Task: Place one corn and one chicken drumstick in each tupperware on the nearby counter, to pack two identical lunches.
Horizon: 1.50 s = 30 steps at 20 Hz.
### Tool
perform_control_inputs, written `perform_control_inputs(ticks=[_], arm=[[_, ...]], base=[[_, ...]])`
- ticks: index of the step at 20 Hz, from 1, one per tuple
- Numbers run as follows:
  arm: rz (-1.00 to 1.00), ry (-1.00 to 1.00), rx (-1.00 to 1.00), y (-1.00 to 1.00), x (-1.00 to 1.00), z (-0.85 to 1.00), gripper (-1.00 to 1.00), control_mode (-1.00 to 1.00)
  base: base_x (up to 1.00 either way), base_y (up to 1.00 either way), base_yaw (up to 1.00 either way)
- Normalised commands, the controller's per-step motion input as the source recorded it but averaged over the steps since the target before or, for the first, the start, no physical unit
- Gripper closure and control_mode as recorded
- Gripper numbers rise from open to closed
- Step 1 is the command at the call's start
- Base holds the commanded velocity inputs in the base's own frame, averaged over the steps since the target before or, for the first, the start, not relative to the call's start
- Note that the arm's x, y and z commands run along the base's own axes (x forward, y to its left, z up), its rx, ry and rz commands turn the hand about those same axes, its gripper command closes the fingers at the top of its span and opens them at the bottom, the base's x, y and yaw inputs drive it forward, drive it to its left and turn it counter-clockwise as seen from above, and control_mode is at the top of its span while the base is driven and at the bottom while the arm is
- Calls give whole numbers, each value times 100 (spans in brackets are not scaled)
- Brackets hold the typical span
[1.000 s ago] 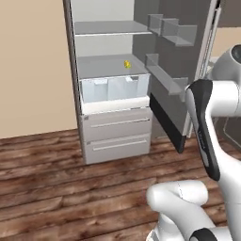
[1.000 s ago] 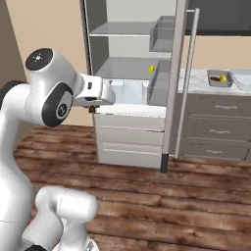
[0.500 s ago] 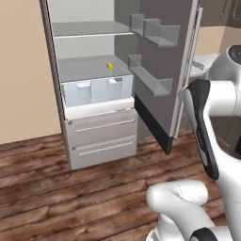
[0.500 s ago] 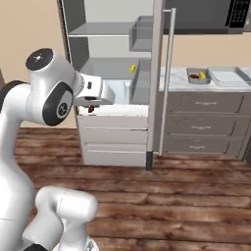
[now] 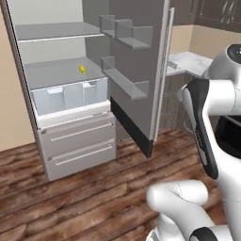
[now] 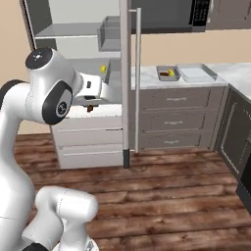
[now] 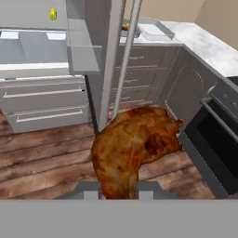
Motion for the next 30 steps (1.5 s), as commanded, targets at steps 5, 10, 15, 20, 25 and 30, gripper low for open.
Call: perform_control_inputs(ticks=[5,10,15,20,25,30], arm=[[0,0,0,0,0,0,100,100],[0,0,0,0,0,0,100,100],[0,0,0,0,0,0,100,100],[0,0,0,0,0,0,100,100],[0,0,0,0,0,0,100,100],[0,0,0,0,0,0,100,100]], base=[[-2,-66,-36],[0,-61,-39],[6,-49,-35],[33,-40,-22],[90,-16,-7],[100,-1,9]])
